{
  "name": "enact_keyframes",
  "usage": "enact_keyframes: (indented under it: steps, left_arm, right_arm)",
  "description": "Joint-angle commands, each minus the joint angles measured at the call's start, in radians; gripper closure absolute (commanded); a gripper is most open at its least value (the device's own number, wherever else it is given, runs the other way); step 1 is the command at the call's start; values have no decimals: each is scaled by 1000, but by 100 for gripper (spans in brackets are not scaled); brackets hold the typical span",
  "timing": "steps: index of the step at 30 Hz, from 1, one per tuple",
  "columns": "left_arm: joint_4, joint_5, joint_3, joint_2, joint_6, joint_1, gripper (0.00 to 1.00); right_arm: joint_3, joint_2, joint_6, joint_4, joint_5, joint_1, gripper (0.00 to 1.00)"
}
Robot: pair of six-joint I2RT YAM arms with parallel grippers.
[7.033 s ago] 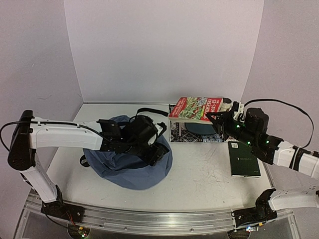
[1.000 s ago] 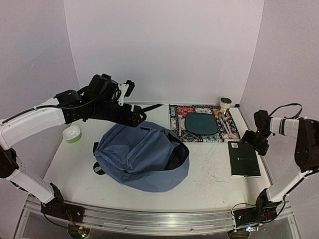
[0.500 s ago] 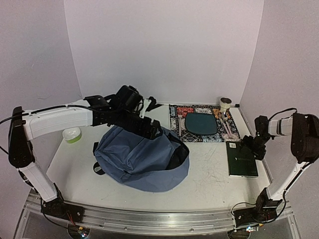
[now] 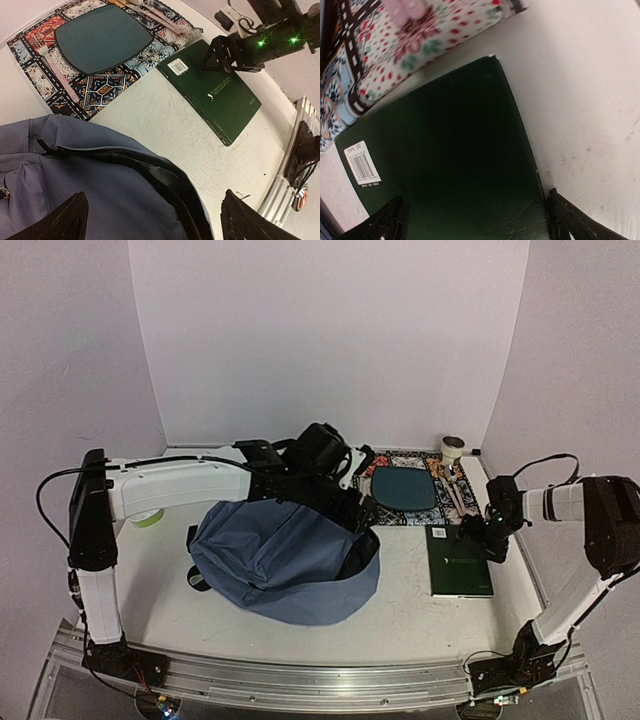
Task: Pack the student bag
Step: Move the book to the center of the board.
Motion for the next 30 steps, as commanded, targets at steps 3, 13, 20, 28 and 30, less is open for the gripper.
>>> enact_keyframes:
  steps: [3, 13, 20, 28, 30]
  left_arm:
    - [0, -82, 50, 90, 66, -45, 8]
    - [-12, -182, -169, 102, 54, -67, 18]
    - [-14, -278, -385, 16, 24, -49, 22]
    - [-22, -316, -522, -132, -16, 9, 24]
    - [-28, -317, -521, -161, -19, 9, 23]
  right_arm:
    - [-44, 28, 129, -120, -94, 130, 4]
    - [26, 82, 251, -115, -109, 367, 4]
    - [93, 144, 318, -108, -100, 508, 4]
    - [156, 172, 325, -95, -108, 594, 4]
    - [146, 153, 315, -93, -108, 595, 4]
